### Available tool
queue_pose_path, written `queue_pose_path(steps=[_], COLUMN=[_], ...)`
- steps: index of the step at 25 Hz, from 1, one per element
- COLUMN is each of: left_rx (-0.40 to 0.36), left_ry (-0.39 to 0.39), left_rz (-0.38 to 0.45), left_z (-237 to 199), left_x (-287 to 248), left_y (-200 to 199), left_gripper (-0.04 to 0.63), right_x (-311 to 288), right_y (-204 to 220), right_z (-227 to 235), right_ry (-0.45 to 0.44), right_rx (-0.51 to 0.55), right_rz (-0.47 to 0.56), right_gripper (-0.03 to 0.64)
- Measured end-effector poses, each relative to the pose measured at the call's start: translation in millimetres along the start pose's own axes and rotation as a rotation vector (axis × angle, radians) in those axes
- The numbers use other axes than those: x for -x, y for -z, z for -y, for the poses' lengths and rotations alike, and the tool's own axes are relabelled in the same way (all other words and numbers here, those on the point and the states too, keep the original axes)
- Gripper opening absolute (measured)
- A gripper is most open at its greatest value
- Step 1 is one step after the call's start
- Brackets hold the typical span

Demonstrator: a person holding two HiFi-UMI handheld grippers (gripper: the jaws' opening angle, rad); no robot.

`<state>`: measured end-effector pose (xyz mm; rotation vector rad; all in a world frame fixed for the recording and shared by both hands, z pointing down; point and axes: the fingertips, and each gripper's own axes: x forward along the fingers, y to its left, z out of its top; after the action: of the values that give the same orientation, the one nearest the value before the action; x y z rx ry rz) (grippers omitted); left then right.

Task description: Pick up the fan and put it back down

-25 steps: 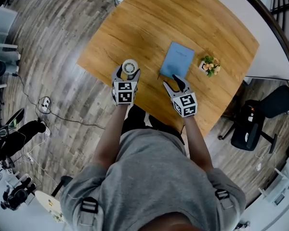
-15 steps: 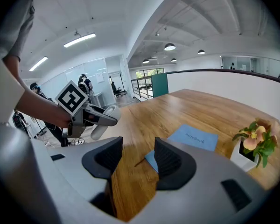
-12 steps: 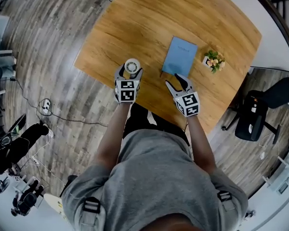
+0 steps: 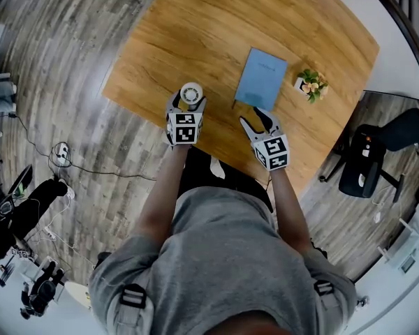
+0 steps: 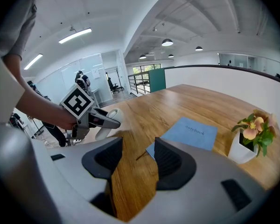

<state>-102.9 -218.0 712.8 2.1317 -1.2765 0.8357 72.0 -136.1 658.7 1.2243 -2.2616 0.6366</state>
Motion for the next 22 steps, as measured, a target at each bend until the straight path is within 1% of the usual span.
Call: queue_pose_path(steps=[7,12,16,19,22], left_rx=[-0.019,-0.030,0.009,0.025,0.069], left_ry=[0.001,0.016,0.033,0.033,0.044], left_rz=[-0.063,-0.060,-0.093,-0.114,-0.118], left_z=[-10.0,-10.4,-11.7,-15.9,-17.9], left_x=[-12.0,-18.1,-23.5,-27.3,-30.5], left_y=[12.0,6.8,10.8,16.1,17.8], left_gripper=[0.371,0.373,0.373,0.373,0.373], right_x=[-10.1,-14.6,-18.5,-22.5,-27.0], right_y=[-0.7,-5.1,-6.5,-5.3,-4.2], right_z=[-2.1,-8.6,-11.1,-13.3,-17.1], right_ry=[0.020,0.033,0.052,0.065,0.070], right_rx=[-0.011,-0.016,-0.028,-0.039,-0.042], right_rz=[-0.007,-0.011,-0.007,-0.010,-0.012], right_gripper=[0.222,0.224,0.224,0.224,0.224])
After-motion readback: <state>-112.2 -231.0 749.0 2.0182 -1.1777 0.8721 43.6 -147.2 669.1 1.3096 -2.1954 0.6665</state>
